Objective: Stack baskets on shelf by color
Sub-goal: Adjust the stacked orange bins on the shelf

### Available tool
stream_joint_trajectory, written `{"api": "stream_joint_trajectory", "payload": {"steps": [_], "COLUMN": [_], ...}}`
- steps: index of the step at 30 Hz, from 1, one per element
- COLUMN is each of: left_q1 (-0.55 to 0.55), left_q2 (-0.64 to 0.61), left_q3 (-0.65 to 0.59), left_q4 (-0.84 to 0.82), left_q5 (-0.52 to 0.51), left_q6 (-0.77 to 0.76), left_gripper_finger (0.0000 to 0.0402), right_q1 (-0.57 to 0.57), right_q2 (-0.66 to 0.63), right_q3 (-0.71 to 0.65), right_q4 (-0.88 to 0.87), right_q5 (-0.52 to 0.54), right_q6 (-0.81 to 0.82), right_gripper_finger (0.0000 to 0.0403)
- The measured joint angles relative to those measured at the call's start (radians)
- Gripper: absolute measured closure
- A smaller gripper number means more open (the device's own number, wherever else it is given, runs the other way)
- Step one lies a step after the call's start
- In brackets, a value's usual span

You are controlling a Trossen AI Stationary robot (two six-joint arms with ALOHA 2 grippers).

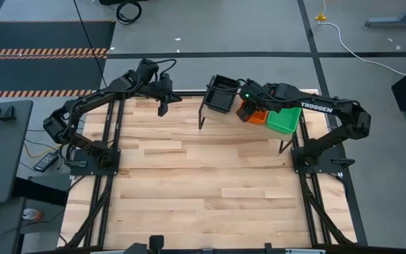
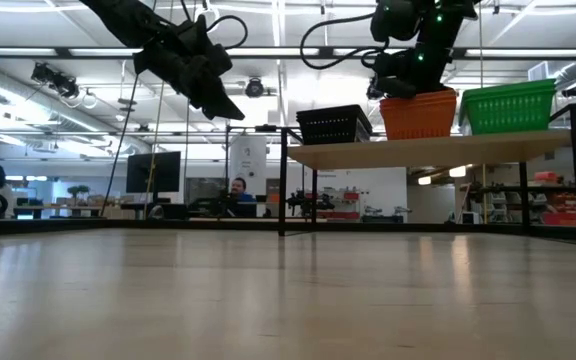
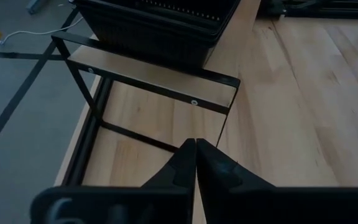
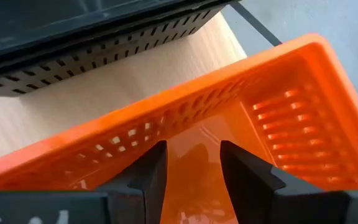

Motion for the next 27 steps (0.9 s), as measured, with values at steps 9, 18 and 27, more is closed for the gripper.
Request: {"api": "stream_joint_trajectory", "payload": {"steps": [9,18,27], "left_q1": [0.0,0.0,0.0], "left_q2": [0.0,0.0,0.0], "left_q3": [0.0,0.0,0.0], "left_q4": [-0.001,-0.016,-0.023], "left_q5": [0.0,0.0,0.0], "left_q6": [0.0,0.001,0.002], "left_gripper_finger": [0.0387,0.0384,0.0382], "right_q1": [0.001,0.006,0.006], "right_q2": [0.0,0.0,0.0], "right_q3": [-0.003,-0.003,-0.003], "right_q4": [0.058,0.082,-0.019], "right_q5": [-0.034,-0.071,-0.057], "right_q6": [0.0,0.003,0.098], "right_gripper_finger": [0.0247,0.0247,0.0247]}}
